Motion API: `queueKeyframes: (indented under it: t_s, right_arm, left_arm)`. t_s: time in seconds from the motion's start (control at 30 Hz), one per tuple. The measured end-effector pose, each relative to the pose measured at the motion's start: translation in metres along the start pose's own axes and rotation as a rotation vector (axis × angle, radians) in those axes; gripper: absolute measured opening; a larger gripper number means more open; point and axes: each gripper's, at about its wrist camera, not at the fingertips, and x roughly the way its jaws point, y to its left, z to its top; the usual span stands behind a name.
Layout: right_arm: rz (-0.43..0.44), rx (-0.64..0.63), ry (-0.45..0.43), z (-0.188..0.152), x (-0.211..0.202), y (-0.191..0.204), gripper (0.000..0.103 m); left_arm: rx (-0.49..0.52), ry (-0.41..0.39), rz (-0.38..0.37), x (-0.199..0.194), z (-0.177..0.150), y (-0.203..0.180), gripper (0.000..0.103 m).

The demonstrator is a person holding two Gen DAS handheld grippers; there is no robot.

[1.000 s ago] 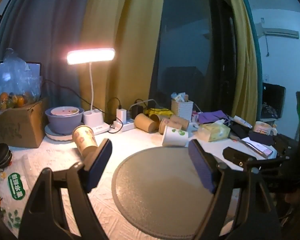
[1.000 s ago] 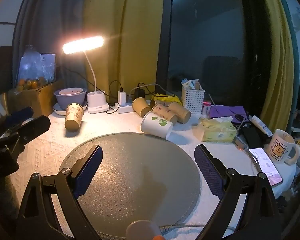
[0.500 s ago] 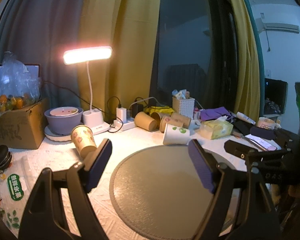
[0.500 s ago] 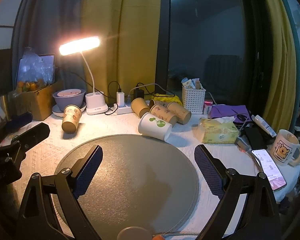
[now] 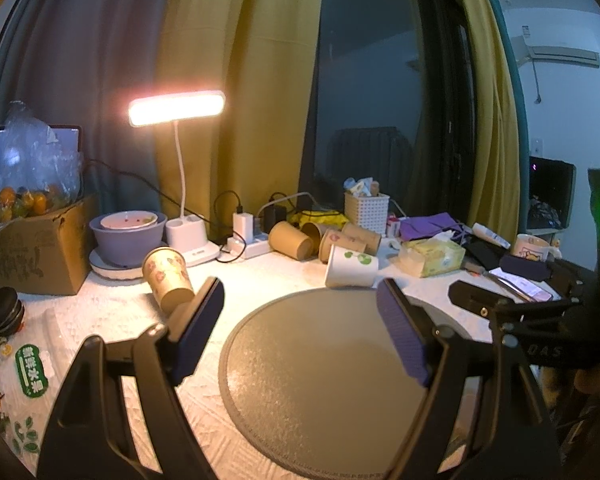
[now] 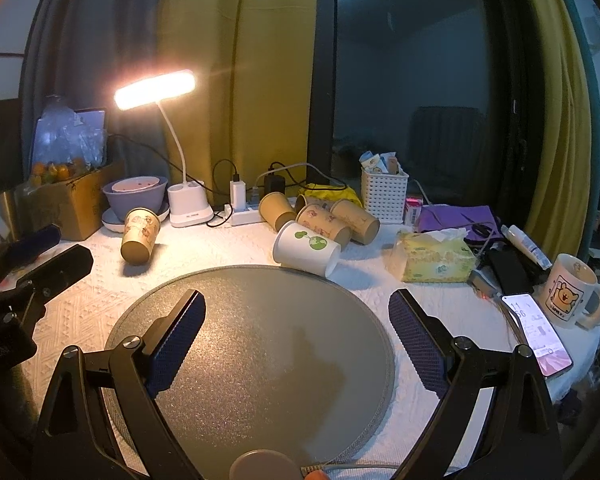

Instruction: Flip cup upright

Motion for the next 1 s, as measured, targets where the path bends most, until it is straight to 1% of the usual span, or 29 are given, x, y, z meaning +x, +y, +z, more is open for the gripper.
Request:
queueKeyframes:
  t_s: [0.37, 0.6, 1.0]
  right_arm:
    - [-0.01, 0.01, 0.013, -0.0019, 0.0008, -0.0021, 0.095]
    - [-0.013, 0.015, 0.026, -0.002, 0.0038, -0.0013, 0.095]
    - [-0.026, 0.015, 0.022, -0.0004, 0.0019, -0.0007, 0.095]
  left_arm:
    - [-0.005, 0.003, 0.0, -0.0014, -0.0013, 0.0011, 0.08]
    - [-0.015, 0.018, -0.006, -0.0012, -0.0026, 0.0038, 0.08]
    - [-0.012, 0.016, -0.013, -0.0025, 0.0009, 0.0035, 0.08]
